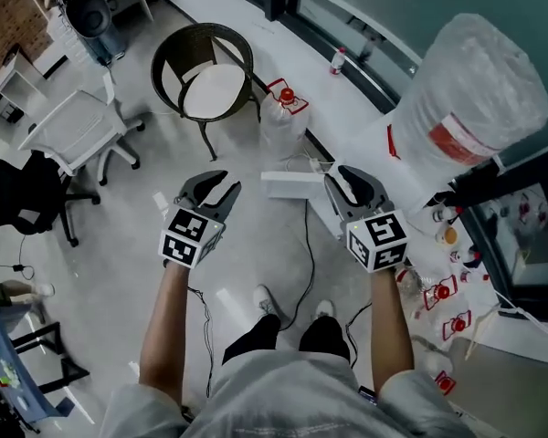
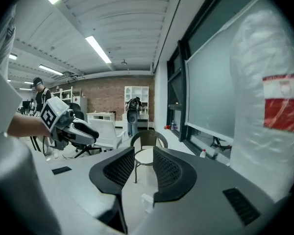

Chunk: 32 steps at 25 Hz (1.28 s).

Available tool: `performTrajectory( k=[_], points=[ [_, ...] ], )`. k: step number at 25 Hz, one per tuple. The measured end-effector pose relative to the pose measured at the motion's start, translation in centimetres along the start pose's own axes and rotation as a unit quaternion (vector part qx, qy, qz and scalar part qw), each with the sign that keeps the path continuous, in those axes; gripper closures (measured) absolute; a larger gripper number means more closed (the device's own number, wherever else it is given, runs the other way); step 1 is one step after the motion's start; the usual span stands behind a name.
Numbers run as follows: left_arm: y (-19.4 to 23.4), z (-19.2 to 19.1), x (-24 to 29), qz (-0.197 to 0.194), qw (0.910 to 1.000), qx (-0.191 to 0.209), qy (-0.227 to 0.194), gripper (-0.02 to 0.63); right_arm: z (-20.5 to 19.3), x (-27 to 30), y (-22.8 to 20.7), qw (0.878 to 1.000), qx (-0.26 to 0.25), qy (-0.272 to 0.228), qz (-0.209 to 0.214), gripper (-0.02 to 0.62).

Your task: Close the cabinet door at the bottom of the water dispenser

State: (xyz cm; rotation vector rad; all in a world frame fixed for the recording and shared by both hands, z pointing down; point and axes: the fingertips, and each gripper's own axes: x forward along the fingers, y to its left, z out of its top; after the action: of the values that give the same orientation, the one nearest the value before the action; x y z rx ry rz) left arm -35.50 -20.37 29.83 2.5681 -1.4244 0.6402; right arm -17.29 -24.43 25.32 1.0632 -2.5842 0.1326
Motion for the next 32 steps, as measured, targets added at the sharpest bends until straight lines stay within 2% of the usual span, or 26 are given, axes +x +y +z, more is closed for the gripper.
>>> performTrajectory(
  k=[4,9,15,20,25,28,32],
  points=[
    [1.1,-4.6,6.4,-0.025,0.9988,-0.013,0.040,0.450,-5.1,5.1,-2.8,0.999,0.024,0.039,0.001,0.421],
    [0.9,-10.5,14.9,-0.059,0.9949,-0.002,0.081,0.427,-13.2,11.0,-5.6,0.995,0.038,0.093,0.015,0.396],
    [0.2,-20.5,23.9,-0.101,0.9849,-0.013,0.140,0.417,-24.5,17.4,-7.0,0.983,0.066,0.164,0.045,0.388],
    [0.9,-27.9,30.6,-0.118,0.9740,-0.056,0.185,0.411,-32.7,22.6,-7.5,0.969,0.086,0.219,0.073,0.383],
    [2.1,-34.0,36.6,-0.136,0.9645,-0.063,0.217,0.392,-37.9,26.4,-7.6,0.958,0.122,0.245,0.086,0.379],
    [2.9,-36.9,39.5,-0.141,0.9607,-0.082,0.225,0.376,-40.7,27.9,-7.4,0.951,0.166,0.248,0.082,0.378],
    [3.4,-41.1,42.6,-0.145,0.9563,-0.104,0.232,0.367,-44.2,28.9,-6.7,0.943,0.197,0.257,0.077,0.374]
  ],
)
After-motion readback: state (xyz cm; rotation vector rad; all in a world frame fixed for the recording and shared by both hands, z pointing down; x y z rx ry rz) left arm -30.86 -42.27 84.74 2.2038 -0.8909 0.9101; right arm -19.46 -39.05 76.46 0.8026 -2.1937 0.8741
